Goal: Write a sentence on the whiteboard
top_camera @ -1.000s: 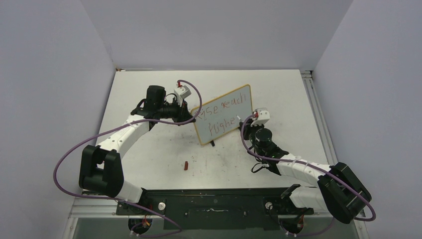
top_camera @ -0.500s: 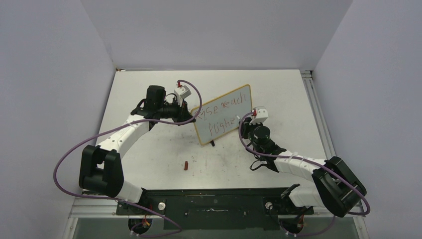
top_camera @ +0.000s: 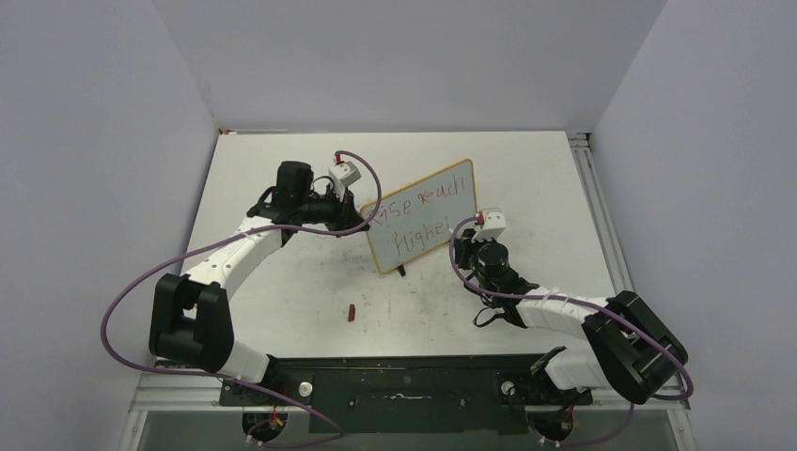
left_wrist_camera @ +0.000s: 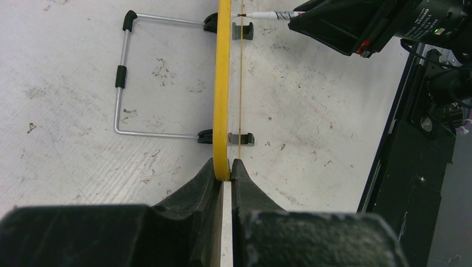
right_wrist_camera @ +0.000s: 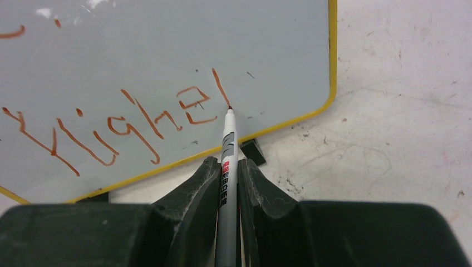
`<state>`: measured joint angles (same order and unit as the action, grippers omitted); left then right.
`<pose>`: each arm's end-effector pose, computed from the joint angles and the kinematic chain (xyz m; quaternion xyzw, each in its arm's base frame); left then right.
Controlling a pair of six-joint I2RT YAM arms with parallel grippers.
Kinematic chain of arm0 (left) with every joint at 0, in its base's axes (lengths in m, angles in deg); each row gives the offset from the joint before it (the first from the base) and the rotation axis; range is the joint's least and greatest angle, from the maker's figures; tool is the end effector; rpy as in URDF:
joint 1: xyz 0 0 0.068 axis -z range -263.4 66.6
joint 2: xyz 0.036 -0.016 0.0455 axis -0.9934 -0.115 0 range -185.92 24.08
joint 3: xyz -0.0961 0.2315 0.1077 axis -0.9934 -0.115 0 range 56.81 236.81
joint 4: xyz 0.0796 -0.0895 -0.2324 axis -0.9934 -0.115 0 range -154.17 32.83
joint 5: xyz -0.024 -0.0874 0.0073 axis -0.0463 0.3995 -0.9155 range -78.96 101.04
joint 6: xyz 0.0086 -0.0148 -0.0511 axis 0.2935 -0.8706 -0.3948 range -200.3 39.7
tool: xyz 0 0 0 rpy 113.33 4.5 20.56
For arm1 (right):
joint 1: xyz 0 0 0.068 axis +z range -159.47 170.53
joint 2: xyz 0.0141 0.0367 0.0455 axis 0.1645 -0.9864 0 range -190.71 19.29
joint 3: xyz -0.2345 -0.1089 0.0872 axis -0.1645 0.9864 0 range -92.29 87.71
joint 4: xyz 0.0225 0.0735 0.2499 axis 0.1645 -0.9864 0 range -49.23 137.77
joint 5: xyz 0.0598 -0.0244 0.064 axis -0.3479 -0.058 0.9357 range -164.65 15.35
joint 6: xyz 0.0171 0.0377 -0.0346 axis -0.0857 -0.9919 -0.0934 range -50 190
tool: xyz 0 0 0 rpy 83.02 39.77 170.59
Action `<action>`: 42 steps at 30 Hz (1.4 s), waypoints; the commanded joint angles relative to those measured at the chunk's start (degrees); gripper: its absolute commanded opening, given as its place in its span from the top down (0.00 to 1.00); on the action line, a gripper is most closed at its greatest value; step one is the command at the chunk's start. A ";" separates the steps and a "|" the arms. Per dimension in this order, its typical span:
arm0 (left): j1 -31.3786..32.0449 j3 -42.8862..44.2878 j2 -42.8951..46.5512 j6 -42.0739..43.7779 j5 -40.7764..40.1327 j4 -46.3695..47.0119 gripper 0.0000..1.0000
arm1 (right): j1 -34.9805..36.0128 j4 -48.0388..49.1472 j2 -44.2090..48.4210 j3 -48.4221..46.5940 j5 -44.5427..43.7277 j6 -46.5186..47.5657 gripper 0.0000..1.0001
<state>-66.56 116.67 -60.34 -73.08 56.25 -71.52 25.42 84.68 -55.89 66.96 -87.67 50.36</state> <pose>0.2983 -0.1167 0.2668 0.3357 0.7801 -0.3790 0.3677 0.2076 0.1349 0.1716 -0.0399 0.8031 0.1878 0.5640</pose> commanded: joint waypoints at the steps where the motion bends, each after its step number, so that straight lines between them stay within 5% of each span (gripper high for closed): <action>1: 0.39 0.93 1.31 1.76 0.58 -1.02 1.00 | -0.20 2.68 -0.74 0.71 0.20 -1.42 0.95; 42: 0.39 1.01 1.24 1.60 0.39 -0.94 1.00 | -2.70 -0.09 3.93 -2.06 -1.33 -0.23 0.95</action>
<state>-66.56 116.67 -60.34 -73.08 56.25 -71.54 23.17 83.17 -55.16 64.27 -87.71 51.30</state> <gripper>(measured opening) 0.050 0.155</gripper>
